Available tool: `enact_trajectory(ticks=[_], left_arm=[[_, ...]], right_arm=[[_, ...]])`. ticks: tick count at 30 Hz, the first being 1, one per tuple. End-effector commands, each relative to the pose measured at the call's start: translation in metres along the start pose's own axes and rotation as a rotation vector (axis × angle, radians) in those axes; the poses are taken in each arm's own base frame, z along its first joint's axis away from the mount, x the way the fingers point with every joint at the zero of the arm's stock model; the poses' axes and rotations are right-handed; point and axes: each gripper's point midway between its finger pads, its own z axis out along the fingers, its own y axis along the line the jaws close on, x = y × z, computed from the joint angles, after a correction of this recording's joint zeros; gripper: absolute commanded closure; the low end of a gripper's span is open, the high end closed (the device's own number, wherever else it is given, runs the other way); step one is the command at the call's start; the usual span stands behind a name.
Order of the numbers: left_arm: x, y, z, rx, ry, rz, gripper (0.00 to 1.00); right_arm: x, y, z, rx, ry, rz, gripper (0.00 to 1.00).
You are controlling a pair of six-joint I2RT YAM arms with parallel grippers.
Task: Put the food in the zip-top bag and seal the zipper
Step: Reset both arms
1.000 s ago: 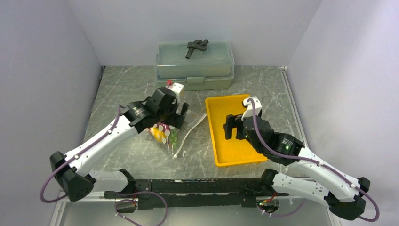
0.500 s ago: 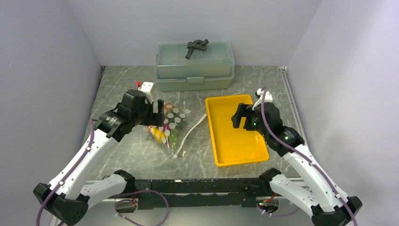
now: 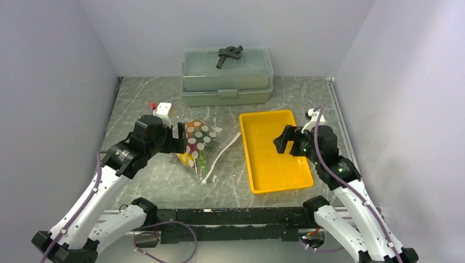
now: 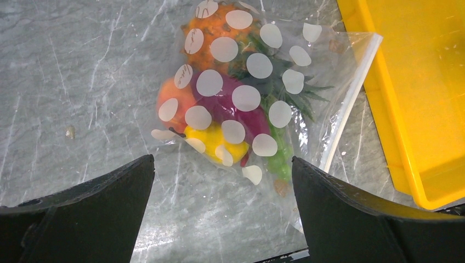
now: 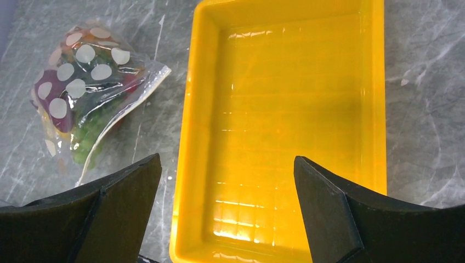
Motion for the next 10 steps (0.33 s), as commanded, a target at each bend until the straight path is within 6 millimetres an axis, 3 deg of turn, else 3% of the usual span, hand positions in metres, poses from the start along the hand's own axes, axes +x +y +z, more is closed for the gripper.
enact_trajectory(ticks=[1,10], left_arm=[[-0.012,-0.001,-0.006,0.015,-0.069,-0.024,0.0],[-0.016,-0.003,-0.017,0.054,-0.128,0.009,0.0]], right_arm=[[-0.015,0.007,-0.002,-0.042,-0.071,-0.024,0.05],[-0.015,0.007,-0.003,-0.043,-0.078,-0.025,0.05]])
